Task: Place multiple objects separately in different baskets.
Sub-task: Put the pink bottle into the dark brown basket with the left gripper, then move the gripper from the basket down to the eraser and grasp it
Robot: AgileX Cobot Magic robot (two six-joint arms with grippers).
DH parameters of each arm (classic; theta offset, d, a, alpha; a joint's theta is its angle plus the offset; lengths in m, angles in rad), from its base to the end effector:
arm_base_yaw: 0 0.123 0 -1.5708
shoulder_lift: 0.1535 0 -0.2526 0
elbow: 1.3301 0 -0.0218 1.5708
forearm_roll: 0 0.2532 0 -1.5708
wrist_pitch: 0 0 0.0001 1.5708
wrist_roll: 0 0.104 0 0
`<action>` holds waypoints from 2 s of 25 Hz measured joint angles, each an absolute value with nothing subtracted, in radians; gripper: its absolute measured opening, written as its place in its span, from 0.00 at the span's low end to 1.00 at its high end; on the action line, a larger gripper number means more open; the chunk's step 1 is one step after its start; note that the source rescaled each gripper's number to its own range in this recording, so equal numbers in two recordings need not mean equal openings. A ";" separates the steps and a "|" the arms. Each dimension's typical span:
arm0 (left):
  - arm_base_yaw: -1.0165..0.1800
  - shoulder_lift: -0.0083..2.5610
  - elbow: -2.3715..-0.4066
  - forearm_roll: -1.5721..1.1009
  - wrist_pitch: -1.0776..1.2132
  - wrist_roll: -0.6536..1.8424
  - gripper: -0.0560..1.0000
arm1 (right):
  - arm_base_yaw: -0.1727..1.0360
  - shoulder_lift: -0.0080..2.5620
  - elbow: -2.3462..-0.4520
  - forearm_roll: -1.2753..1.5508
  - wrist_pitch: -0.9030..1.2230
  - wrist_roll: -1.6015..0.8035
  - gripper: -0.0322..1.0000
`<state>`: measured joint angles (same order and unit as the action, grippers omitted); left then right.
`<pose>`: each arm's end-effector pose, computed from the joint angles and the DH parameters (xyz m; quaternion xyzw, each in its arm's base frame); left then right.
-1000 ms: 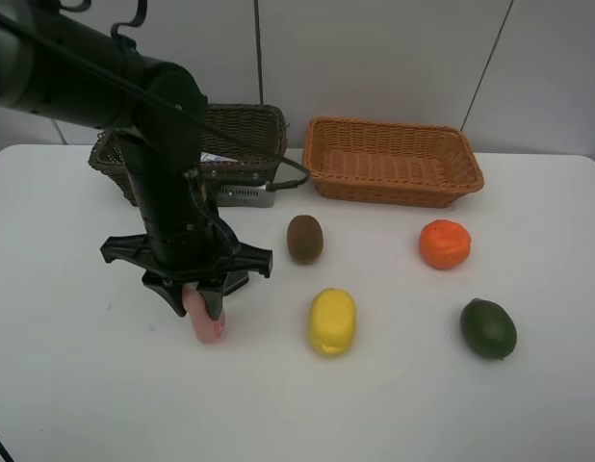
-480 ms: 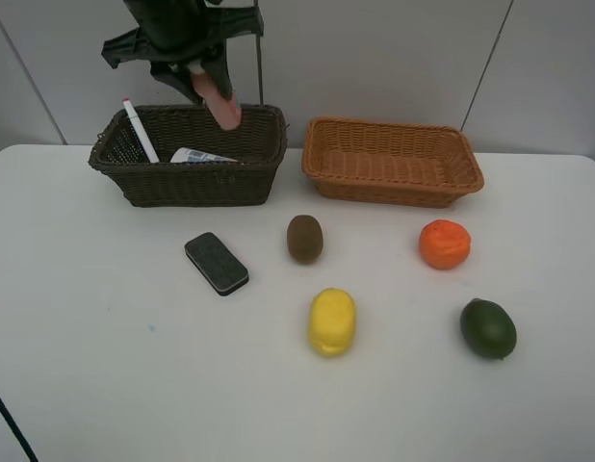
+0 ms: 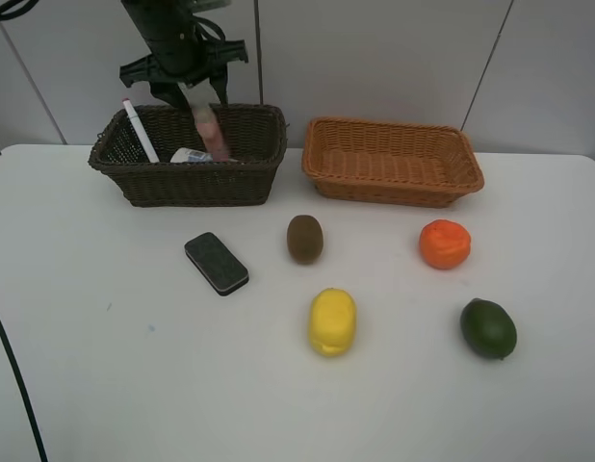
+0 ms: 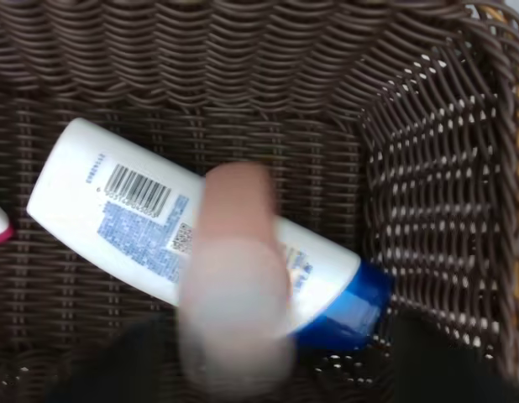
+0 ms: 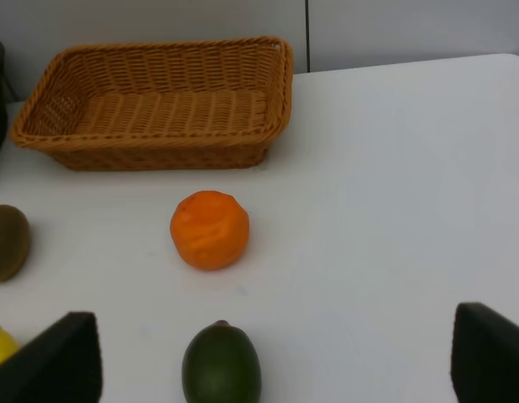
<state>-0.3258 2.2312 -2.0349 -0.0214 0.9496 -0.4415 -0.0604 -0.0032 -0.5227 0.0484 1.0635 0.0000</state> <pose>0.4623 -0.1581 0.1999 -0.0597 0.9655 -0.1041 0.2311 0.0385 0.0021 0.2791 0.0243 0.8466 0.0081 0.5317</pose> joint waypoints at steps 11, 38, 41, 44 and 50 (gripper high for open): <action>-0.325 2.231 -2.087 -0.099 1.192 -0.453 0.95 | -0.060 -0.003 -0.523 0.048 1.063 0.000 0.96; -0.458 2.223 -2.062 -0.244 1.198 -0.296 0.95 | -0.060 -0.003 -0.523 0.048 1.063 0.000 0.96; -0.458 2.223 -2.062 -0.230 1.198 -0.276 0.95 | -0.060 -0.003 -0.523 0.048 1.063 0.000 0.96; -0.458 2.223 -2.062 -0.224 1.198 -0.276 0.95 | -0.060 -0.003 -0.523 0.048 1.063 0.000 0.96; -0.458 2.216 -2.032 -0.165 1.198 -0.346 0.95 | -0.060 -0.003 -0.523 0.048 1.063 0.000 0.96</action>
